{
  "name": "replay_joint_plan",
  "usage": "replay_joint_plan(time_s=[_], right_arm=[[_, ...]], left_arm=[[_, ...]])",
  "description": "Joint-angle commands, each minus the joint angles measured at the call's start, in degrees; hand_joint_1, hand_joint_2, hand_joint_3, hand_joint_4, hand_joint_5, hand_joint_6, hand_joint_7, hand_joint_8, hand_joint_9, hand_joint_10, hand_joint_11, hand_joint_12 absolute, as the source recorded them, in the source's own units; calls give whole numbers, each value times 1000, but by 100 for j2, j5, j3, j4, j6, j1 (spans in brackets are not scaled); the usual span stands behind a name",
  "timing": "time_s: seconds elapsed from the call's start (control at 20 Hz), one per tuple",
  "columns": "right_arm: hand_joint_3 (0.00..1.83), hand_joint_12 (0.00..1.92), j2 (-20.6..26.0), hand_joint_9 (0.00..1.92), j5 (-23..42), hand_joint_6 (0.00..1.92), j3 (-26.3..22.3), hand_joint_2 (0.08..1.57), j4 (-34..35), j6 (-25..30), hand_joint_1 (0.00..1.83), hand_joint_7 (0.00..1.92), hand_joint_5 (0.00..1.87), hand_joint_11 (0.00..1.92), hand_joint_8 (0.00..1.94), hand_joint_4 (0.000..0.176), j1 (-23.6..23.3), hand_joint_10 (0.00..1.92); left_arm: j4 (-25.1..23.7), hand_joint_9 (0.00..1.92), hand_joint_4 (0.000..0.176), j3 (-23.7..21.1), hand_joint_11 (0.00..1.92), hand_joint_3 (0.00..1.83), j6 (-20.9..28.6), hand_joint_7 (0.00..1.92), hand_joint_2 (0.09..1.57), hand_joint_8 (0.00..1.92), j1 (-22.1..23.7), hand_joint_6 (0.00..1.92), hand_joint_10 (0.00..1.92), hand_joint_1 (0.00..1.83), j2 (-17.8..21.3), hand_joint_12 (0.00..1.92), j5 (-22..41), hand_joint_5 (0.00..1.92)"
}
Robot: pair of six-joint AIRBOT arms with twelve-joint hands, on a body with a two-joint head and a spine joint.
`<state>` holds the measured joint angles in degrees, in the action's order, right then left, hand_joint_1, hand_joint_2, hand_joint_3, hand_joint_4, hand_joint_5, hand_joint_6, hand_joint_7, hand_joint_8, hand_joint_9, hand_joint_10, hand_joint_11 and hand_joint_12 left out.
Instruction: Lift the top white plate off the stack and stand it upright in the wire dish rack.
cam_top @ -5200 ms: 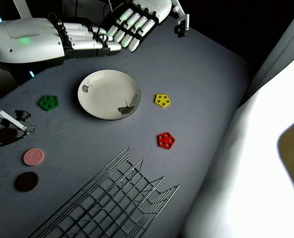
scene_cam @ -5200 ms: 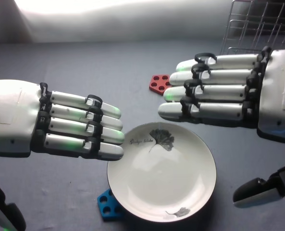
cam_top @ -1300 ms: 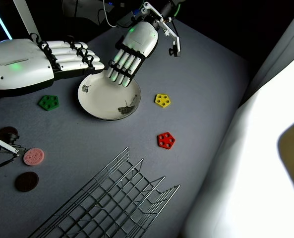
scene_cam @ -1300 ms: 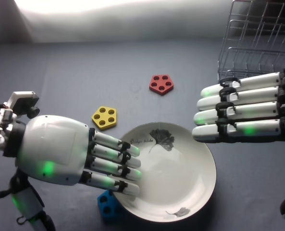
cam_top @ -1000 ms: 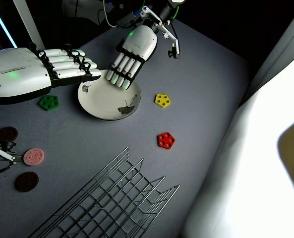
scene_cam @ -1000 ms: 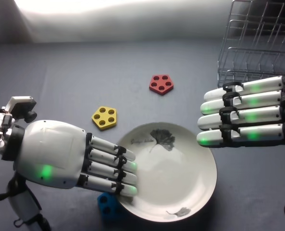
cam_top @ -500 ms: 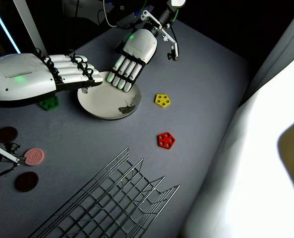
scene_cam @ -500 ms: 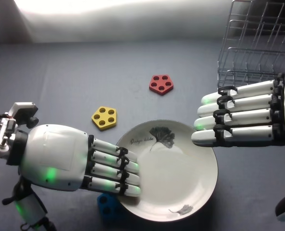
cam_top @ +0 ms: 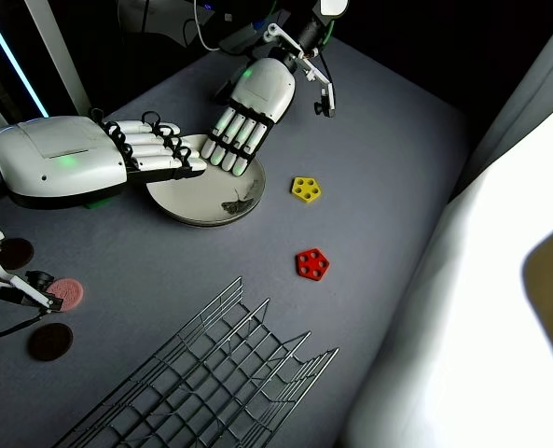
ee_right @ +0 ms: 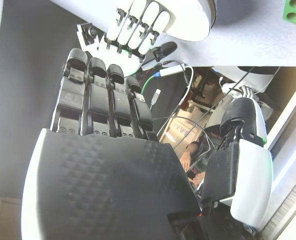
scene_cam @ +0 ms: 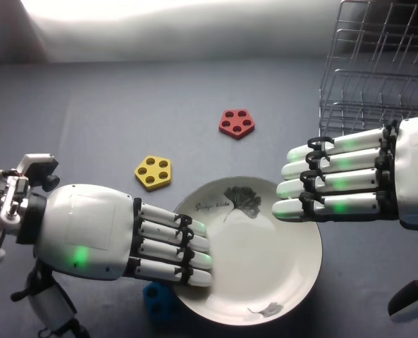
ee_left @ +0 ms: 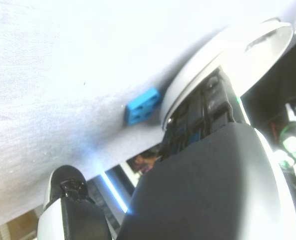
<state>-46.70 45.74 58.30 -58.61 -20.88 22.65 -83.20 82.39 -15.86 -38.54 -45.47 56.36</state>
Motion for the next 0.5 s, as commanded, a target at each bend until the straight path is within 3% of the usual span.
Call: replay_joint_plan(time_s=[0.0, 0.45], right_arm=[[1, 11, 25, 134, 425, 1, -13, 947, 317, -9, 277, 108, 60, 165, 1, 0, -74, 3], [0, 11, -73, 129, 269, 8, -23, 941, 304, -25, 318, 106, 58, 168, 8, 0, -91, 10]], left_arm=[[-166, 84, 0, -17, 128, 3, -4, 80, 846, 1, -17, 1, 3, 263, -88, 36, -66, 67], [-424, 36, 0, 10, 96, 0, 106, 31, 846, 0, -21, 0, 4, 261, -495, 20, -325, 14]])
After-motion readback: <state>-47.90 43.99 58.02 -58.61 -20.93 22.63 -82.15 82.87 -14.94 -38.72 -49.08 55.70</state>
